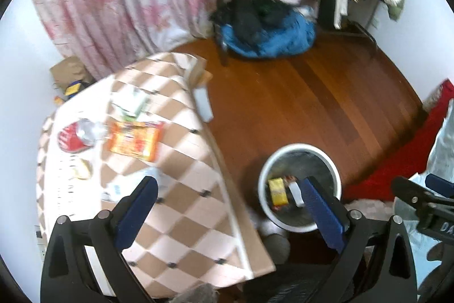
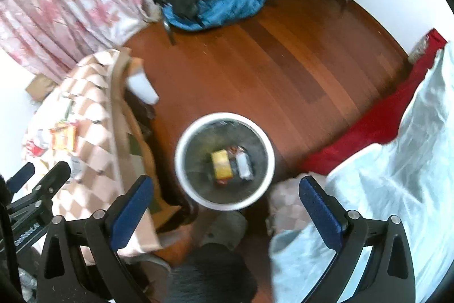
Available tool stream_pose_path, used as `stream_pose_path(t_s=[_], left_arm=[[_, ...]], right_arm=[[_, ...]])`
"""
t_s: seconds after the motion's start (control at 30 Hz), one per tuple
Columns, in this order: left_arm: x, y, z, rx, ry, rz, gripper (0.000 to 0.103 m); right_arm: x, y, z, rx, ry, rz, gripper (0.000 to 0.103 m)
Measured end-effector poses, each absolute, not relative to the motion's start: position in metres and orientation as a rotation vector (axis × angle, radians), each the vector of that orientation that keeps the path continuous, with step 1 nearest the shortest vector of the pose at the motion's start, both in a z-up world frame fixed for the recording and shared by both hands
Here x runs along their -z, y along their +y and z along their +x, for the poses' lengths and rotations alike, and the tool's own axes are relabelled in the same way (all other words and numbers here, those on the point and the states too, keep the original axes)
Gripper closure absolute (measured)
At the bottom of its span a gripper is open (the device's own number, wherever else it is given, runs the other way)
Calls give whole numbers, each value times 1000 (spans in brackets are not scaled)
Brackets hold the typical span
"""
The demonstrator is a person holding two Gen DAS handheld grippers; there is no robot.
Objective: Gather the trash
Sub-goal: 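Open both tools over the bin to drop the items, then grasp the white barcode box with left tool while right tool grasps orange chip bag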
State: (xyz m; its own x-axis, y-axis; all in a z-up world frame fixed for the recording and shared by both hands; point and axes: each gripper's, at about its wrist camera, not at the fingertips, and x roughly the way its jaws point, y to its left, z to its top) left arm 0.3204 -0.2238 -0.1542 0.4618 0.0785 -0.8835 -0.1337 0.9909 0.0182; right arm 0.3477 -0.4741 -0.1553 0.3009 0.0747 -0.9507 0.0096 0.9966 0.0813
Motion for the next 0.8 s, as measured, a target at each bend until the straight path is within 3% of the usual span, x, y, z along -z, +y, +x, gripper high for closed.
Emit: stream_pose_path(t_s=[0.2, 0.4, 0.67, 0.7, 0.77, 0.8], left_arm=[[165, -147, 305, -220, 1061, 30, 0], [232, -89, 299, -241, 1184, 231, 0], [303, -91, 329, -9, 1339, 401, 2], [309, -97, 336, 30, 1339, 422, 4], [315, -104, 344, 88, 1342, 434, 19], [320, -105, 348, 98, 1364, 424, 45]], right_arm=[[135, -398, 351, -176, 1247, 48, 0], [204, -303, 353, -287, 1373, 25, 0], [282, -253, 353, -291, 1502, 16, 2], [286, -252, 355, -284, 1508, 10, 2], [290, -253, 361, -273, 1516, -6, 2], [292, -252, 364, -270, 1518, -14, 2]])
